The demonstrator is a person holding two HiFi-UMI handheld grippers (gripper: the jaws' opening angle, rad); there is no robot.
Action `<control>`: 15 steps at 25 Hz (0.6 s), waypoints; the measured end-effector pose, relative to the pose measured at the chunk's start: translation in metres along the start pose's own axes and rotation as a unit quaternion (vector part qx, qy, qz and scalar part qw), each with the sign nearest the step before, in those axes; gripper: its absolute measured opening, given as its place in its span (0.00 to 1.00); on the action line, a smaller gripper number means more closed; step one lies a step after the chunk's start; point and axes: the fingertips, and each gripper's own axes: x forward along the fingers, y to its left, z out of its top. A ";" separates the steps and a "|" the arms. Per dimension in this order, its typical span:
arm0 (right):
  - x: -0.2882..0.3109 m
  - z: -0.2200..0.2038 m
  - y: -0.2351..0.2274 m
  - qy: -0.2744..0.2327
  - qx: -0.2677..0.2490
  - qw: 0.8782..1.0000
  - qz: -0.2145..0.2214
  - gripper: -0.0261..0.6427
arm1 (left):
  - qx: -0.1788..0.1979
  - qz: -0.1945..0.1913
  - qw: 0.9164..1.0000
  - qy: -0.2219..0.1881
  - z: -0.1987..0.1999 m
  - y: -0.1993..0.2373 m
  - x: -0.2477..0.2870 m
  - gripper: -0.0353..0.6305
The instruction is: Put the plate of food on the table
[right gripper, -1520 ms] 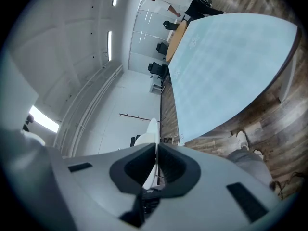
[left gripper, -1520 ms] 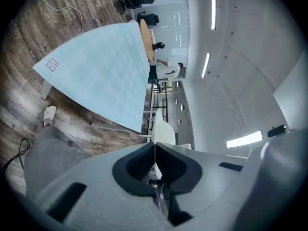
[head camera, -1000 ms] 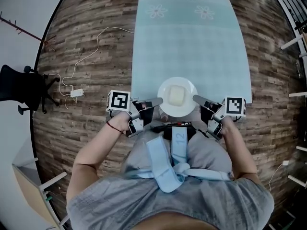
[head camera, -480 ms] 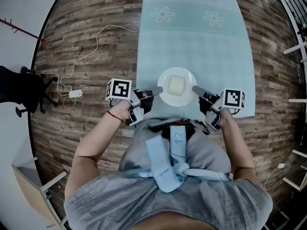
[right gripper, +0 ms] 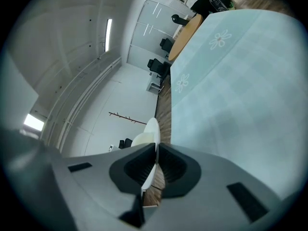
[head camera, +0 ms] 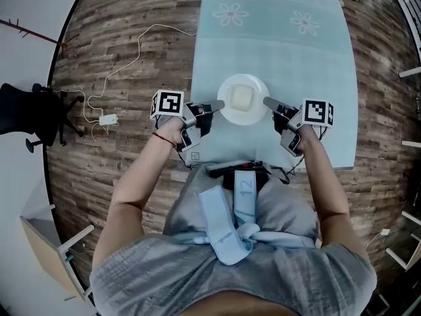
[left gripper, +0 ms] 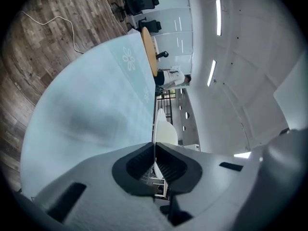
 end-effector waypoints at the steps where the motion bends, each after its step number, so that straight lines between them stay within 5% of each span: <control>1: 0.003 0.003 -0.003 0.002 -0.001 1.000 -0.001 0.10 | 0.000 0.002 1.000 0.000 0.004 0.003 0.002 0.09; 15: 0.028 0.033 -0.034 0.000 -0.001 1.000 -0.019 0.10 | 0.007 0.032 0.999 0.005 0.044 0.027 0.022 0.09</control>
